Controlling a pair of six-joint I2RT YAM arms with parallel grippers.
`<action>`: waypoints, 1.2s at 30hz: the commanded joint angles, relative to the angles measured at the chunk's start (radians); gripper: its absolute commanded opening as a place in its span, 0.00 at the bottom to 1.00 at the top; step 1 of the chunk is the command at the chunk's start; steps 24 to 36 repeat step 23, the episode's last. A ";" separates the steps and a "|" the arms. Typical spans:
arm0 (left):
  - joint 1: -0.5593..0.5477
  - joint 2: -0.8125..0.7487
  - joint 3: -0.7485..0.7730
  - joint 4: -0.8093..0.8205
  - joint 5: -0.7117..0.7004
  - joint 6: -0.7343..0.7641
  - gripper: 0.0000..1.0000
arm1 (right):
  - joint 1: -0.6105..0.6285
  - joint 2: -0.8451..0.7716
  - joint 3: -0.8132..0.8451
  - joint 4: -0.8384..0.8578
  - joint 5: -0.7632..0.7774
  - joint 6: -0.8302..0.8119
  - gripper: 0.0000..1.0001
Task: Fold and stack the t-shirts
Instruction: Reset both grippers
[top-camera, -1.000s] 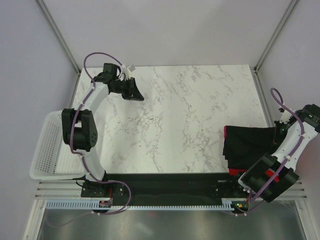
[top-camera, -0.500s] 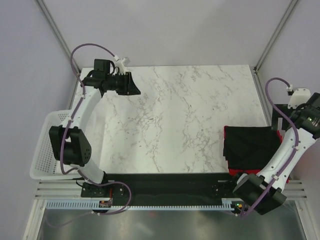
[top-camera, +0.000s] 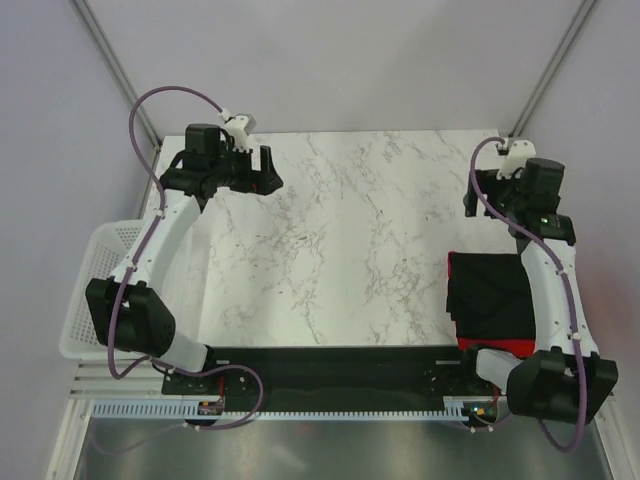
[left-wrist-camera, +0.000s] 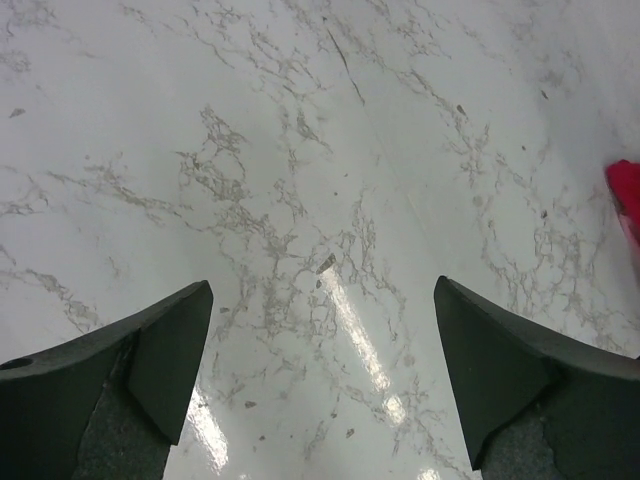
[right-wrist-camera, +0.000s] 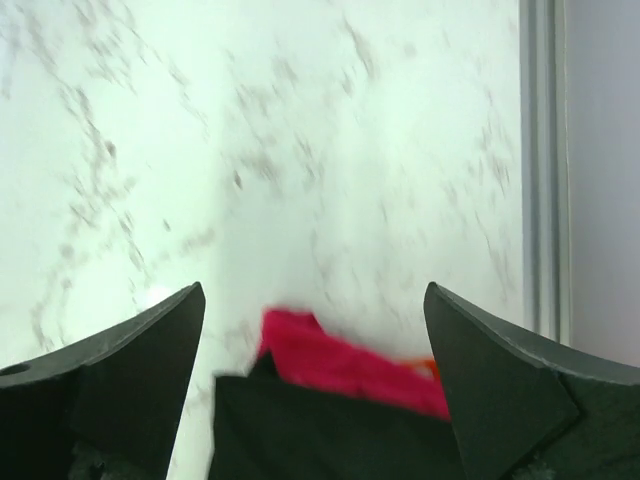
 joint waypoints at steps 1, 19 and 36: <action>-0.022 -0.008 0.007 0.083 -0.089 0.006 1.00 | 0.162 0.067 0.026 0.365 0.131 0.136 0.98; -0.080 0.196 0.162 0.172 -0.144 0.015 1.00 | 0.560 0.541 0.209 0.465 0.566 0.225 0.98; -0.091 0.225 0.176 0.175 -0.154 0.074 1.00 | 0.571 0.573 0.191 0.486 0.572 0.257 0.98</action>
